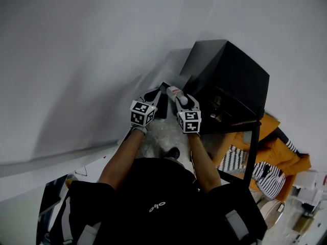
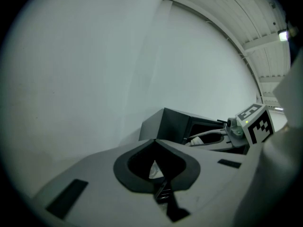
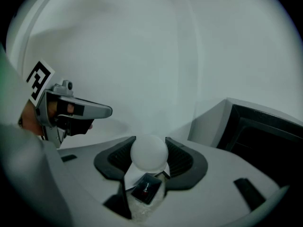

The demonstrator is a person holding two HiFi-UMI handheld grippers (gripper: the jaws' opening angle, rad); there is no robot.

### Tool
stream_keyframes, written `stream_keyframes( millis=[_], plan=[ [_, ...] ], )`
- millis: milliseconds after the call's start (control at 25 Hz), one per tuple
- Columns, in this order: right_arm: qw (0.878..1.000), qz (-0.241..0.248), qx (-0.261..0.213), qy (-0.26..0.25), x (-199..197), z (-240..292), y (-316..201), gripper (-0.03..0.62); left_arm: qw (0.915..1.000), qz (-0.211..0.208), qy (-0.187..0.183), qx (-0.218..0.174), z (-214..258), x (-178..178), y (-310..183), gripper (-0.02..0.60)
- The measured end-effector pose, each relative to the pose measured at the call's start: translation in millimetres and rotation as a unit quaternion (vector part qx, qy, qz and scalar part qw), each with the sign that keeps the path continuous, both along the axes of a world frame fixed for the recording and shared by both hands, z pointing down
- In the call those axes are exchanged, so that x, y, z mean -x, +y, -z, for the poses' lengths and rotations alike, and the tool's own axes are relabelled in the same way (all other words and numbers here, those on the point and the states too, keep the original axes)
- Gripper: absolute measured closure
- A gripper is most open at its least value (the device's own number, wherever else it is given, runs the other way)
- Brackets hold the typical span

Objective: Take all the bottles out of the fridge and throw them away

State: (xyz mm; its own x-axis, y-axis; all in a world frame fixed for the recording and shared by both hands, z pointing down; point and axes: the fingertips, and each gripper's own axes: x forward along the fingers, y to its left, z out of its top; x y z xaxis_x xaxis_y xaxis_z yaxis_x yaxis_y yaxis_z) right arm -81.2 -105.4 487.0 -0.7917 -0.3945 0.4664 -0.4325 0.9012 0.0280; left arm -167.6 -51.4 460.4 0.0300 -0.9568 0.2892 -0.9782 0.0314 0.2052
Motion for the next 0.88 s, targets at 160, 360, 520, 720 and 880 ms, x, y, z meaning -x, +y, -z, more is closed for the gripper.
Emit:
stream_keyframes(
  millis=[160, 360, 520, 720, 880],
  plan=[
    [1.000, 0.010, 0.005, 0.012, 12.0, -13.3, -6.2, 0.395, 0.9999, -0.001, 0.004, 0.015, -17.8, 6.2, 3.9, 0.575],
    [0.999, 0.010, 0.016, 0.030, 30.4, -46.1, -18.1, 0.395, 0.9992, -0.011, 0.014, 0.035, -52.0, 14.5, 2.9, 0.575],
    [0.998, 0.008, 0.028, 0.049, 42.9, -85.5, -26.9, 0.395, 0.9984, -0.020, 0.024, 0.047, -87.2, 22.4, -5.3, 0.575],
    [0.996, 0.006, 0.049, 0.077, 49.2, -146.0, -31.9, 0.395, 0.9964, -0.029, 0.044, 0.067, -143.9, 27.4, -11.7, 0.575],
    [0.994, 0.003, 0.065, 0.091, 56.9, -195.7, -31.8, 0.395, 0.9941, -0.029, 0.060, 0.085, -195.9, 34.1, -10.8, 0.575]
  ],
)
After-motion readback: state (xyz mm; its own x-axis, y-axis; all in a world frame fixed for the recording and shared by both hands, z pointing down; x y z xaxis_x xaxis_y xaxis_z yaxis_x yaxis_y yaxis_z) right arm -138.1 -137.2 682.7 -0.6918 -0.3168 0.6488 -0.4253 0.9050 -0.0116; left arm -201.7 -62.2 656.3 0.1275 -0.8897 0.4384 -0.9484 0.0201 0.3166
